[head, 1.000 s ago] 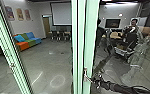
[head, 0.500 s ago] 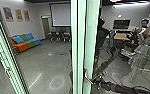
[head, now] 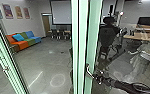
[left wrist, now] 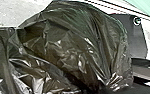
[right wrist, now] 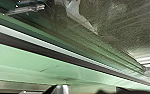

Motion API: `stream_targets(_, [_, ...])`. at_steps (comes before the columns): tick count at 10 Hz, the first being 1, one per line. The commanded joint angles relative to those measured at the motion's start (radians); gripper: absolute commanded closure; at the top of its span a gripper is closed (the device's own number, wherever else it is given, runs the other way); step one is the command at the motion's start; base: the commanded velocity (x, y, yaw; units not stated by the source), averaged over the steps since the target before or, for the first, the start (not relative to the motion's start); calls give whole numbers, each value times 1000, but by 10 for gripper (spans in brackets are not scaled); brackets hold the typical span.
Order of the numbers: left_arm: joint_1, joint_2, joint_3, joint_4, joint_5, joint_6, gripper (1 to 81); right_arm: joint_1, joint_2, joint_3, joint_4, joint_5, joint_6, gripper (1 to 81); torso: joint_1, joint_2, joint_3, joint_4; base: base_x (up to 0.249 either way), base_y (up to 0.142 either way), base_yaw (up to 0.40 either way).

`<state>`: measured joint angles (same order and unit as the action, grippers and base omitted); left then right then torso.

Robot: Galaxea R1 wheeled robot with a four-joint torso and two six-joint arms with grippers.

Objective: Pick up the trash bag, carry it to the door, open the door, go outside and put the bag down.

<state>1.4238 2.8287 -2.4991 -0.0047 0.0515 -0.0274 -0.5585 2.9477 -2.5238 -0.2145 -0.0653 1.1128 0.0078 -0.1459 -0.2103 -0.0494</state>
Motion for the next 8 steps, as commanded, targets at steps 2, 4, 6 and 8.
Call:
stream_targets(2, [-56,-17,2,-8,59,0,811,93,-74,115,-31,-157,-38,10,1,1,0,0,0,0,0])
stream_targets(4, [-53,-18,2,-8,65,0,811,114,-138,175,-34,-159,-36,10,1,1,-76,0,0,0,0])
stream_targets(6, [-53,-15,3,-6,67,0,811,125,-164,188,-34,-159,-37,10,1,1,-115,1,0,0,0])
stream_targets(8, [-55,-15,3,-6,67,0,811,131,-164,182,-36,-160,-41,10,-1,0,-85,1,0,0,0])
